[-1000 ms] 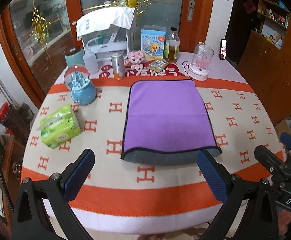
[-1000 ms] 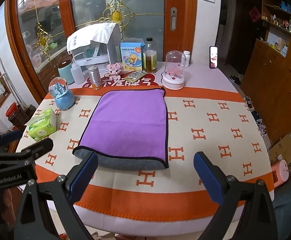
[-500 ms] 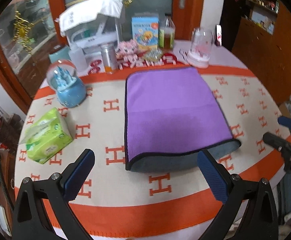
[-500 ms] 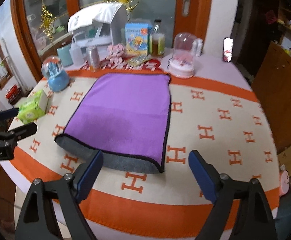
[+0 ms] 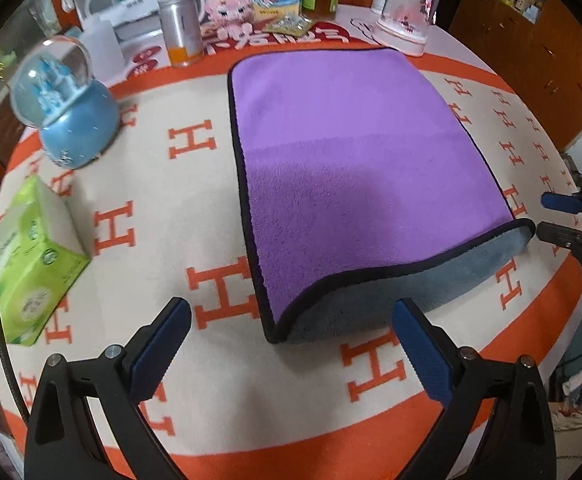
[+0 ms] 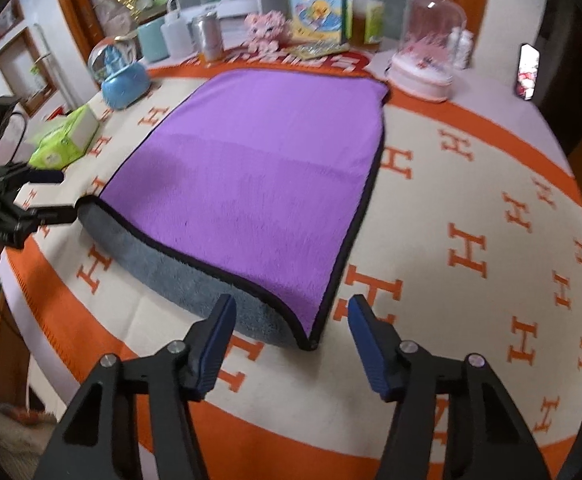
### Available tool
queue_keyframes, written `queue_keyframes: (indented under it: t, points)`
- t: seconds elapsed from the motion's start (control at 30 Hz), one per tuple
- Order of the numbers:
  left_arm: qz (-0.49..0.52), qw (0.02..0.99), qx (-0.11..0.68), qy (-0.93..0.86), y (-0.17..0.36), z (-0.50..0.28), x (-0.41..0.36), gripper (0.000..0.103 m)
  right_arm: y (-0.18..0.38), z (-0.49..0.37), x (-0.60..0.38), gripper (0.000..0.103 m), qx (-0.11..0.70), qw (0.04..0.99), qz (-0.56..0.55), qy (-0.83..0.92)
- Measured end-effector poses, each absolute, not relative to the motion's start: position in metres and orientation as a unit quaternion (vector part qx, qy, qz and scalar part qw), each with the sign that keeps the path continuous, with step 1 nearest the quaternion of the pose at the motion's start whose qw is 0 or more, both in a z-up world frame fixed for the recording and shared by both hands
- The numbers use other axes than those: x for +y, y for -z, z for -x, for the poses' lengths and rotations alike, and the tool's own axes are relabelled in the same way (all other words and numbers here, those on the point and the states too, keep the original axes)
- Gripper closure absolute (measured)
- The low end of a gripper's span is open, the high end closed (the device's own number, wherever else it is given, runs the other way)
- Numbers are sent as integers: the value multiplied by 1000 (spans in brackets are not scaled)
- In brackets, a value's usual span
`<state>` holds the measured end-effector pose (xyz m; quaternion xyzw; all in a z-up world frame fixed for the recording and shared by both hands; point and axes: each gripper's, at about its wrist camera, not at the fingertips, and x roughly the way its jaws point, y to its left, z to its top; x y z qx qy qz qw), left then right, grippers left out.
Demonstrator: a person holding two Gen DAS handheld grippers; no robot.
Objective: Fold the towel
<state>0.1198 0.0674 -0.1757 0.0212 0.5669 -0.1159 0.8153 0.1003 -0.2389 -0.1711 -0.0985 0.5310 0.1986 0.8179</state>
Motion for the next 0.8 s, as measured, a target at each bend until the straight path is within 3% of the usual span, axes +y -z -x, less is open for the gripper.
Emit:
queue_keyframes:
  t: [0.23,0.4,0.53,0.67,0.8]
  points:
    - [-14,799,574,178,181,-132,62,10,183,-110,-243,54,549,792,83,-256]
    - [-26,789,576,213,181,-137,52,15,193,-114,-240,68,566,771,85,-280]
    - [-30,777,586,227,188,-142,49,20,200,-119,-241,73,575,762,80,-286]
    - [-29,763,602,234,198,-149,51,38,203,-121,-241,80,579,757,75,-292]
    - [-29,754,610,243,203,-150,51,45,204,-121,-242,83,581,756,75,-292]
